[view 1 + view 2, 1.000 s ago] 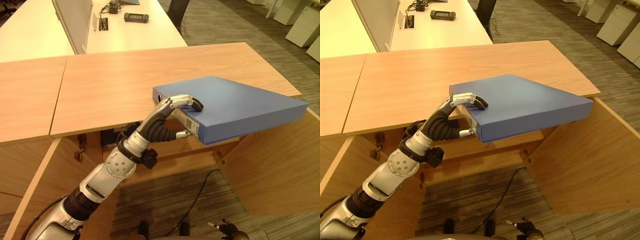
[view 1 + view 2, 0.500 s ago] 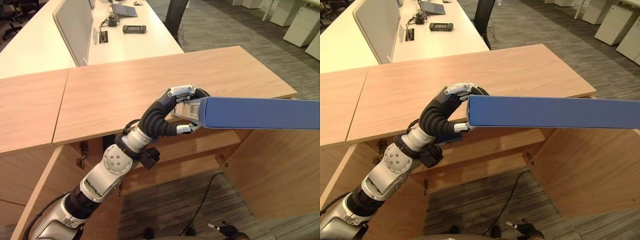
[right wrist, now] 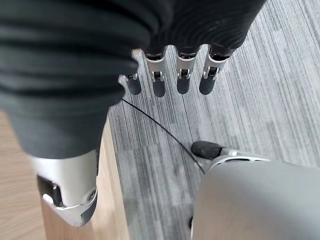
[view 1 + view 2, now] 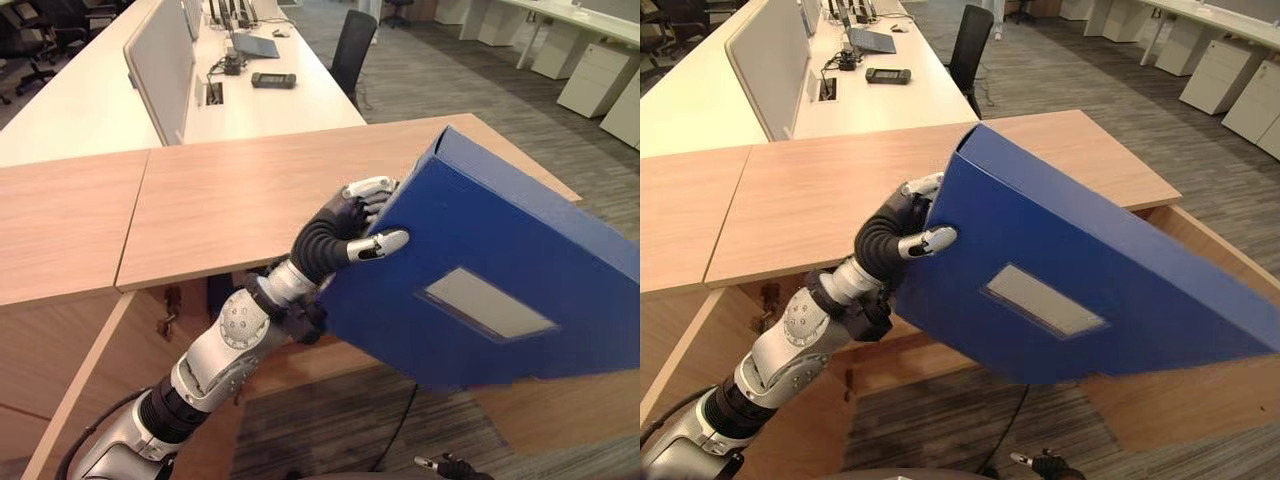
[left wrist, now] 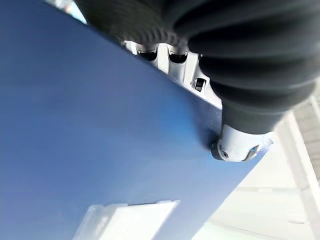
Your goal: Put the empty folder in the office cabinet
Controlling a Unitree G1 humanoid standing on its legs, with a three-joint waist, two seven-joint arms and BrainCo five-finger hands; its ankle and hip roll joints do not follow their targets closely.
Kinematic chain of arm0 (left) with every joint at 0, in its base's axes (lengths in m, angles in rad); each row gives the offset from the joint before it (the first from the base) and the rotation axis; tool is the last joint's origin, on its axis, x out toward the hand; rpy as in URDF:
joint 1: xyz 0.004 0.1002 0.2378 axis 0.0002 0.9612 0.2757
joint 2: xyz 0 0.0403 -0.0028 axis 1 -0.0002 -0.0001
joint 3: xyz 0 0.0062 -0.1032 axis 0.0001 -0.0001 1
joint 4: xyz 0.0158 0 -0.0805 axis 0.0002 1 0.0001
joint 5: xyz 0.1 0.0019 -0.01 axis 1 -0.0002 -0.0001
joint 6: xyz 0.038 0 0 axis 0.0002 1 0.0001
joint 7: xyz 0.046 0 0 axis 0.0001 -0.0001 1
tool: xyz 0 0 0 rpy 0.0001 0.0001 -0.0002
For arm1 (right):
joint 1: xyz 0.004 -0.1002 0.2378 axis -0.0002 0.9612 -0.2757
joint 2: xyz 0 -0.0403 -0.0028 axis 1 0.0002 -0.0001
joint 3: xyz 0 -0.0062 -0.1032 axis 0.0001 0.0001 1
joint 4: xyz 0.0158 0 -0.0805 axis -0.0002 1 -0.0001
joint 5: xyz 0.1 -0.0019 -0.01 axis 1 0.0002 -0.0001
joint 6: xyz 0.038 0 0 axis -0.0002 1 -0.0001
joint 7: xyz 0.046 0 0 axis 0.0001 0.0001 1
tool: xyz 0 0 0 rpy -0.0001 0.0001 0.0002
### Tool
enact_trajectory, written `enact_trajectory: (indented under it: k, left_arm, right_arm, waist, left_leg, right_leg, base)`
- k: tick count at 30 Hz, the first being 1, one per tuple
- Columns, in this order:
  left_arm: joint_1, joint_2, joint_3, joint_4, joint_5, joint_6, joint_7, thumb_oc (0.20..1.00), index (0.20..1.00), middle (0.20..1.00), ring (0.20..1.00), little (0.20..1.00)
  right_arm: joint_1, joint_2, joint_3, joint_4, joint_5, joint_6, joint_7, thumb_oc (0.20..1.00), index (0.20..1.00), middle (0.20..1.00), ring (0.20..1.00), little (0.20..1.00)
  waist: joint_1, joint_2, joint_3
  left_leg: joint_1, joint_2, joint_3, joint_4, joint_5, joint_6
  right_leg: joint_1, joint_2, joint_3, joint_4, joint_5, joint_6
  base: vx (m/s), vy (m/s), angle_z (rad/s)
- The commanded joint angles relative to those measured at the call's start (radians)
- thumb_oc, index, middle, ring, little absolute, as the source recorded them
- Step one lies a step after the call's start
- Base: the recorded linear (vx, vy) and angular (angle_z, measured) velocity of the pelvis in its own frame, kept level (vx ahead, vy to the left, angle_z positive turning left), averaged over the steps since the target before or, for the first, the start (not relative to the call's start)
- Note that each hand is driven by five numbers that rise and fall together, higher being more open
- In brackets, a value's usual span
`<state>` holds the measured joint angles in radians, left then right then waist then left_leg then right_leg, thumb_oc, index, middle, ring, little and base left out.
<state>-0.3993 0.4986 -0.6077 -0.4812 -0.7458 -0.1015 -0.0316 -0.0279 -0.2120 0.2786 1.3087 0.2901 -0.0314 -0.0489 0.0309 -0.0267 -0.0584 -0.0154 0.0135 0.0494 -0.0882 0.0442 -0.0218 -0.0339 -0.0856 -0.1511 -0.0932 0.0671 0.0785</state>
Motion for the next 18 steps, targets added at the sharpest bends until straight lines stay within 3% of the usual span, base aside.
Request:
enact_trajectory:
  k: [1, 9, 18]
  left_arm:
    - [-0.101, -0.038, 0.012, -0.027, -0.133, -0.034, -0.001, 0.2, 0.2, 0.2, 0.2, 0.2]
    - [-0.066, -0.036, 0.024, 0.003, -0.114, -0.024, 0.029, 0.2, 0.2, 0.2, 0.2, 0.2]
    - [0.167, -0.009, 0.173, 0.048, -0.011, -0.003, 0.04, 0.2, 0.2, 0.2, 0.2, 0.2]
  right_arm:
    - [-0.046, 0.018, 0.017, 0.033, -0.026, 0.012, -0.006, 1.0, 1.0, 1.0, 1.0, 1.0]
    - [-0.054, 0.031, 0.021, 0.024, 0.005, 0.007, -0.01, 1.0, 1.0, 1.0, 1.0, 1.0]
    - [-0.051, -0.011, -0.045, -0.191, 0.135, -0.04, -0.044, 1.0, 1.0, 1.0, 1.0, 1.0]
  waist:
    - [-0.007, -0.03, -0.007]
    - [-0.002, -0.028, 0.003]
    - [0.004, -0.024, 0.005]
  left_leg:
    - [-0.024, -0.012, -0.004, 0.001, -0.069, -0.016]
    - [-0.024, -0.011, -0.005, 0.001, -0.065, -0.016]
    - [-0.026, -0.006, 0.004, 0.001, -0.063, -0.019]
  right_leg:
    - [0.0, -0.006, -0.008, 0.006, -0.01, 0.065]
    - [0.0, -0.002, -0.01, 0.006, -0.01, 0.061]
    - [-0.006, 0.002, -0.007, 0.006, -0.01, 0.058]
  base:
    - [0.0, 0.0, 0.0]
    - [0.0, 0.0, 0.0]
    - [0.0, -0.002, -0.01]
